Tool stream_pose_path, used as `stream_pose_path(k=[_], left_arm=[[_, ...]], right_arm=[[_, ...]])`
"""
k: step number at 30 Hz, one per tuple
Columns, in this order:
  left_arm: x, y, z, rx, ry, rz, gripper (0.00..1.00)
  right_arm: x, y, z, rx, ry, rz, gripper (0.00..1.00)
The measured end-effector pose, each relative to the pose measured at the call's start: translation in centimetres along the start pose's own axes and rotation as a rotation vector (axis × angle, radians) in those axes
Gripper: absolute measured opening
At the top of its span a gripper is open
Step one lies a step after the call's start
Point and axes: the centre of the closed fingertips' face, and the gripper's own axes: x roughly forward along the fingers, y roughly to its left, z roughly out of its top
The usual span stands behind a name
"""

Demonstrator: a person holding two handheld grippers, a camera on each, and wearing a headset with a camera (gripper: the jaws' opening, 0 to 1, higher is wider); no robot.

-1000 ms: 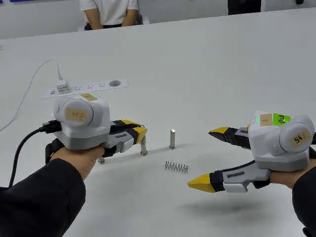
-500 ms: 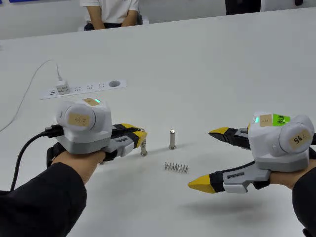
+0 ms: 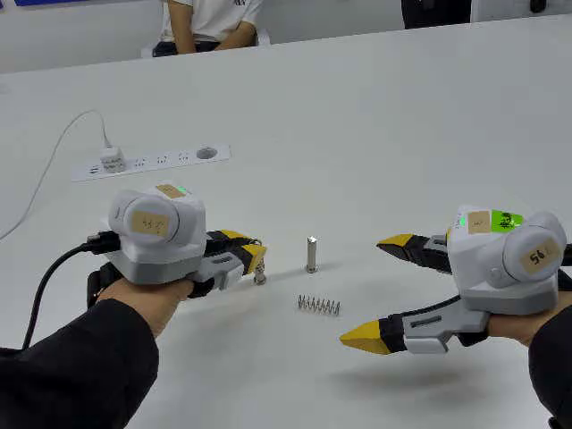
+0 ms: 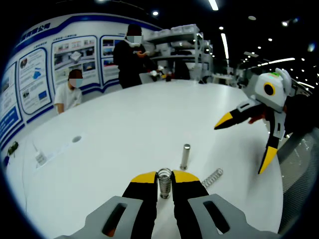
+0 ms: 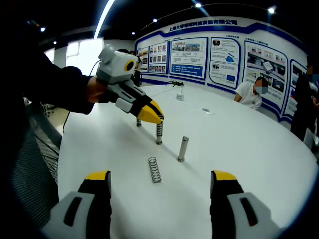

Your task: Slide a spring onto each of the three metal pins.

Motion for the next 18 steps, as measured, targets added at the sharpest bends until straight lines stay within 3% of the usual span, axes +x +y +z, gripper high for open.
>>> stream_pose_path(k=[18], left_arm=[[0.53, -0.21, -0.88, -0.005, 0.039, 0.006, 0.11]], right_arm=[[-0.04, -0.1, -0.08, 0.002, 0.002, -0.003, 0.83]])
